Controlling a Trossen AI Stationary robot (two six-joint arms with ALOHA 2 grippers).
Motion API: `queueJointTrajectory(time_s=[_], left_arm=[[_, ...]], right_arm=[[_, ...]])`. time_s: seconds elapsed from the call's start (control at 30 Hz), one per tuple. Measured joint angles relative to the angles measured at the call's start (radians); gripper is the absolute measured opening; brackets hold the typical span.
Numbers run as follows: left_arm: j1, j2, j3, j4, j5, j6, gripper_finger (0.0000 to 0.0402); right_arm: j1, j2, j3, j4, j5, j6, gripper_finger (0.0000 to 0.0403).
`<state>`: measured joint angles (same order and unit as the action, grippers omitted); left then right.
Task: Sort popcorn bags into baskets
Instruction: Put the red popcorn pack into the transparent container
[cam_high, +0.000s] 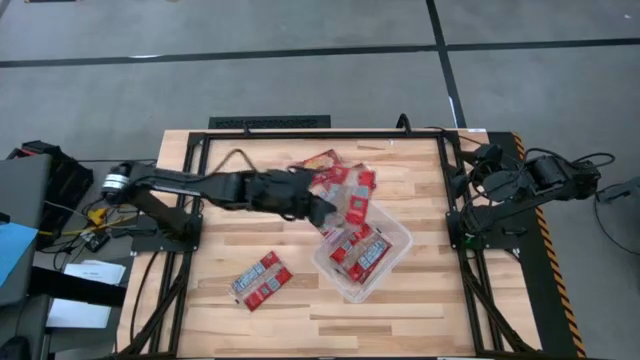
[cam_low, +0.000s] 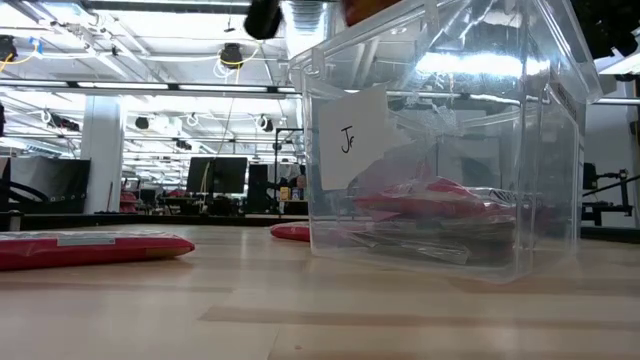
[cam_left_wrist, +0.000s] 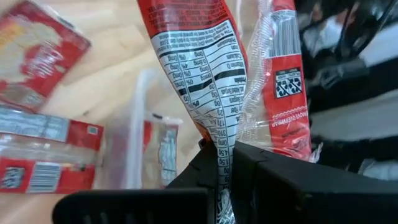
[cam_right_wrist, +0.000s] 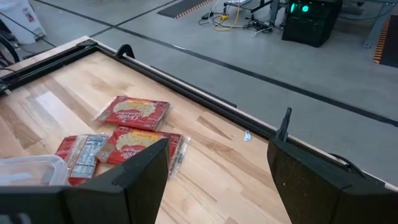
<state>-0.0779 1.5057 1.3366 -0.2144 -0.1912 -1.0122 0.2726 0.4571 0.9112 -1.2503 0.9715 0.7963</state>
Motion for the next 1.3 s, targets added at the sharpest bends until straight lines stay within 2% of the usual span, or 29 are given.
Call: queueJointTrajectory(time_s=[0.23, 0.4, 0.77, 1.3], left_arm=[[-0.017, 0.192, 0.146, -0.122, 0.135, 0.026, 0.0000], [-0.020, 0.262, 0.194, -0.217, 0.152, 0.047, 0.0000], [-0.018, 0.265, 0.197, -0.248, 0.165, 0.121, 0.0000], [-0.016, 0.265, 0.197, -0.247, 0.173, 0.107, 0.0000]], right_arm=[[0.000, 0.000, 0.000, -0.011, -0.004, 0.008, 0.0295], [0.000, 0.000, 0.000, -0.027, -0.005, 0.026, 0.0295], [0.000, 0.000, 0.000, -0.053, -0.004, 0.026, 0.0295], [0.000, 0.000, 0.000, -0.055, -0.002, 0.026, 0.0295]])
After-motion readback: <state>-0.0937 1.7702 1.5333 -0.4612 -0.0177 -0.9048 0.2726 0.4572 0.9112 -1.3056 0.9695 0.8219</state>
